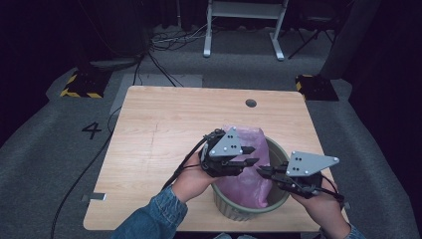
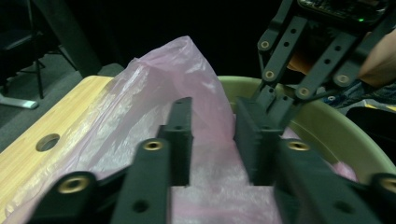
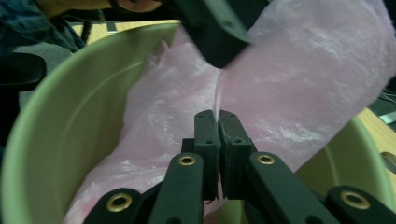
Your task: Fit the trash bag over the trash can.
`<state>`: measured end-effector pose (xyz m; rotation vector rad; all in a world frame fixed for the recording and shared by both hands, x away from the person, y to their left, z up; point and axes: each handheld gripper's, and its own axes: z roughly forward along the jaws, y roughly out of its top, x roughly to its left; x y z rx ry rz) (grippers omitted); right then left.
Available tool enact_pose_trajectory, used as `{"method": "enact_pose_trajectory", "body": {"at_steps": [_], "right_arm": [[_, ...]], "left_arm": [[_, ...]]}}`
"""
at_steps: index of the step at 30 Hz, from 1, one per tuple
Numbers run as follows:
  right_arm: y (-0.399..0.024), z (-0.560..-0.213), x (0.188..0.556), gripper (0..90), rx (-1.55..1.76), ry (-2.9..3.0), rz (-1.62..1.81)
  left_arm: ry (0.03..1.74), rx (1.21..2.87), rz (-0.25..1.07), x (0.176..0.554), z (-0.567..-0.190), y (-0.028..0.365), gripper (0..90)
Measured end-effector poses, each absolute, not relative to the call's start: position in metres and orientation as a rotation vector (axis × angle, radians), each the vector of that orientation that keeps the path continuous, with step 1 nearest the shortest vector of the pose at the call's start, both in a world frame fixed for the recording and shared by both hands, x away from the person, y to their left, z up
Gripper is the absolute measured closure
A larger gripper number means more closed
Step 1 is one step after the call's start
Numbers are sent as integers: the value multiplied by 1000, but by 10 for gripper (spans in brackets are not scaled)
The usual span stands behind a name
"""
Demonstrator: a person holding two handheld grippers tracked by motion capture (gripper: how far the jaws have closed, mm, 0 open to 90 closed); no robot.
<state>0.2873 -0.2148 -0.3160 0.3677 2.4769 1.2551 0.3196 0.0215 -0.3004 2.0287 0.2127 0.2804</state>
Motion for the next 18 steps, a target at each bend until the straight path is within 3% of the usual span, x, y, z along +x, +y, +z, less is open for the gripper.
{"method": "enact_pose_trajectory", "body": {"at_steps": [4, 11, 16, 18], "right_arm": [[-213, -316, 283, 809, 344, 2493, 1277], [-231, -301, 289, 628, 434, 2422, 1378], [-237, -302, 307, 383, 488, 2397, 1379], [-235, -308, 315, 378, 521, 2418, 1369]], "left_arm": [[165, 2033, 341, 312, -305, 22, 897], [107, 2042, 385, 303, -307, 27, 899], [94, 2035, 386, 302, -309, 30, 898], [100, 2017, 394, 303, -308, 30, 898]]}}
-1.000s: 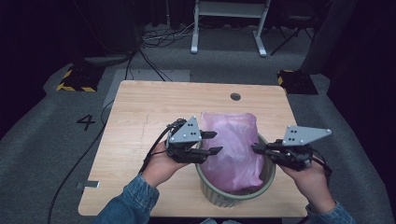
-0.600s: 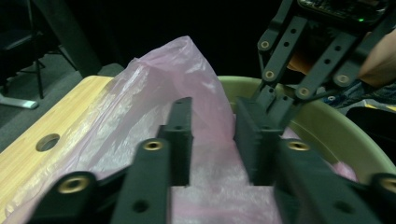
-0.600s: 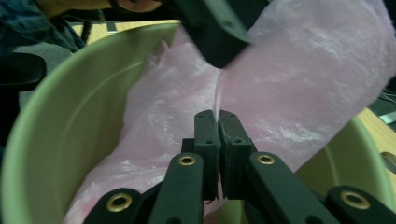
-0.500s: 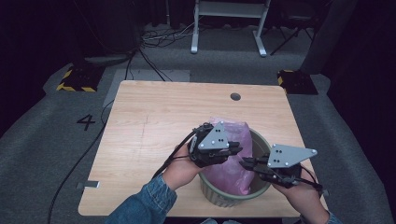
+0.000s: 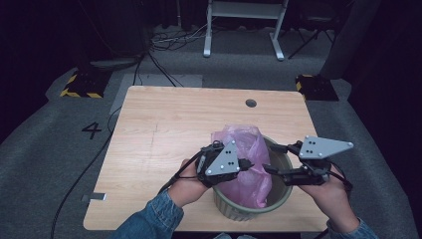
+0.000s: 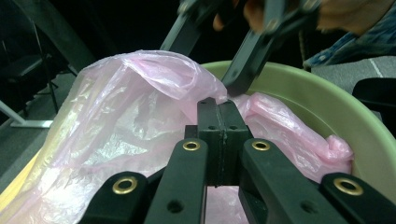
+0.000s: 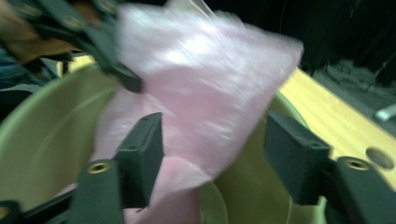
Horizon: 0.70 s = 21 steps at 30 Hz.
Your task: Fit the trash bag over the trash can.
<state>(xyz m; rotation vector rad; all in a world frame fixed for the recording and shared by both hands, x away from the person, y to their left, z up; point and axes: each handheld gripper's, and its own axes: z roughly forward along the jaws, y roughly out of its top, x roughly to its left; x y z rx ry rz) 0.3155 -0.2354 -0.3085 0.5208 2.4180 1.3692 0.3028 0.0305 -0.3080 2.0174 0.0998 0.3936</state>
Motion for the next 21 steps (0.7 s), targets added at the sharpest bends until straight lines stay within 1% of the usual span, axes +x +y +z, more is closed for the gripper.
{"method": "enact_pose_trajectory", "body": {"at_steps": [1, 3, 4, 5, 7, 11, 15, 21], "right_arm": [[-233, -312, 318, 415, 524, 2444, 1378], [-228, -315, 320, 632, 508, 2486, 1387], [-227, -316, 318, 723, 488, 2492, 1383], [-225, -316, 316, 793, 475, 2497, 1383], [-224, -315, 311, 863, 461, 2488, 1367], [-225, -314, 299, 880, 433, 2462, 1323], [-224, -317, 285, 876, 385, 2508, 1309], [-227, -314, 271, 792, 343, 2529, 1336]], "left_arm": [[106, 2010, 394, 303, -307, 31, 898], [112, 1999, 398, 304, -307, 31, 898], [115, 1999, 404, 304, -306, 32, 898], [115, 1998, 409, 304, -306, 32, 898], [120, 2002, 419, 304, -306, 34, 898], [127, 2006, 424, 304, -308, 36, 898], [121, 2031, 448, 302, -314, 38, 898], [119, 2025, 466, 303, -316, 43, 897]]}}
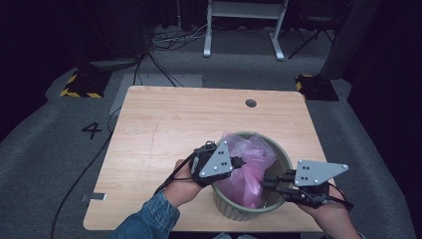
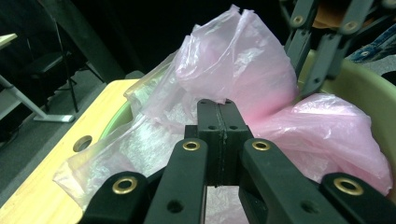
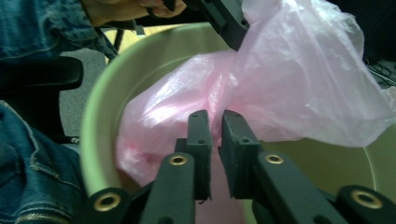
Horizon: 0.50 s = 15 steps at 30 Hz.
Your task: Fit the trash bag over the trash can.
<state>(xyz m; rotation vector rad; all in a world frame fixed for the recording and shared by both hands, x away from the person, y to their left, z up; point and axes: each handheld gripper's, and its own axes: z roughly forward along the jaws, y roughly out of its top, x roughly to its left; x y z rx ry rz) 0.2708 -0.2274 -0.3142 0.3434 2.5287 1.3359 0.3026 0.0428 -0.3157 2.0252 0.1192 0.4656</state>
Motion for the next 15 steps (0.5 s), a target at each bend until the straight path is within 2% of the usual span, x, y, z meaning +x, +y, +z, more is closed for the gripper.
{"method": "enact_pose_trajectory", "body": {"at_steps": [7, 15], "right_arm": [[-247, -290, 276, 748, 408, 2419, 1405], [-256, -267, 289, 651, 436, 2303, 1449]], "left_arm": [[63, 2040, 514, 295, -315, 38, 897], [42, 2045, 491, 296, -315, 33, 897]]}}
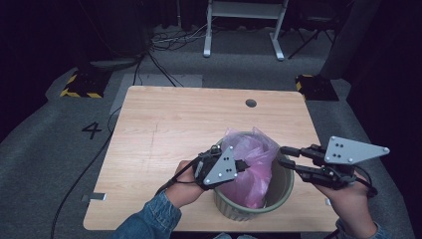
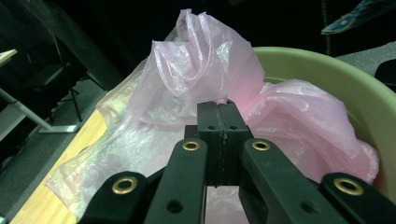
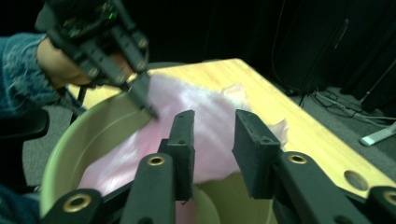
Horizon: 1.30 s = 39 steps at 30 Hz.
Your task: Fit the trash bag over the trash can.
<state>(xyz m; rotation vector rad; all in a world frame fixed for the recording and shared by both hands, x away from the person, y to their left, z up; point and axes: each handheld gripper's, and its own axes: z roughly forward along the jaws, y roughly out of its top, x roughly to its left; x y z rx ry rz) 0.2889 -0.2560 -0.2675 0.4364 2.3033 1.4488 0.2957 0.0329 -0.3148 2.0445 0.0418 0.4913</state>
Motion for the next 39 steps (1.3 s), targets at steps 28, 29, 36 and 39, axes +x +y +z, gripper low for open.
{"method": "enact_pose_trajectory", "body": {"at_steps": [28, 29, 36, 39], "right_arm": [[-231, -287, 298, 687, 315, 2531, 1509], [-231, -286, 299, 723, 316, 2532, 1508], [-235, -287, 300, 886, 337, 2561, 1493], [-240, -286, 299, 890, 361, 2539, 1518]], "left_arm": [[77, 2018, 468, 297, -312, 23, 896], [70, 2023, 477, 296, -312, 21, 896], [125, 1997, 426, 302, -311, 30, 898], [110, 1986, 422, 298, -309, 32, 898]]}}
